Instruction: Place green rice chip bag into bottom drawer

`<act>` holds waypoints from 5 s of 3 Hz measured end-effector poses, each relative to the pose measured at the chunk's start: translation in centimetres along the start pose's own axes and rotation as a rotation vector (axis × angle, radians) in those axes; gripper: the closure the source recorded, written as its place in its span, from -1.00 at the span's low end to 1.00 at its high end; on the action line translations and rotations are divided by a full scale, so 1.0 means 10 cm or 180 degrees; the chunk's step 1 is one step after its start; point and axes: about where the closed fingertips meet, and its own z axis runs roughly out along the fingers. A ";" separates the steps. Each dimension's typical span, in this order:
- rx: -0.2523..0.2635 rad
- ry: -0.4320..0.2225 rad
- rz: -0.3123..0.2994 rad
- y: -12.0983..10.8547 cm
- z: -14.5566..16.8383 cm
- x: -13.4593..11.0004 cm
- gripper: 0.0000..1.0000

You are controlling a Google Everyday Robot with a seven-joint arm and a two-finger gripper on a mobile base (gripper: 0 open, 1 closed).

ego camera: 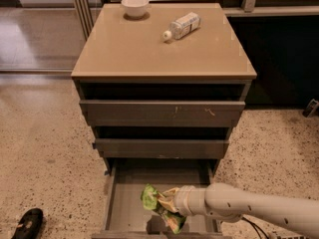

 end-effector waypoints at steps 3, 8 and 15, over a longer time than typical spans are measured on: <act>-0.0132 -0.0009 0.0281 -0.20 0.67 0.41 1.00; 0.0076 -0.0102 0.0788 -0.91 1.78 0.85 1.00; 0.0092 0.0045 0.1038 -1.23 2.16 1.21 -1.00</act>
Offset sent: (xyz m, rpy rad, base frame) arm 0.0071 0.0150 -0.0752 0.0677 0.1099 -0.0138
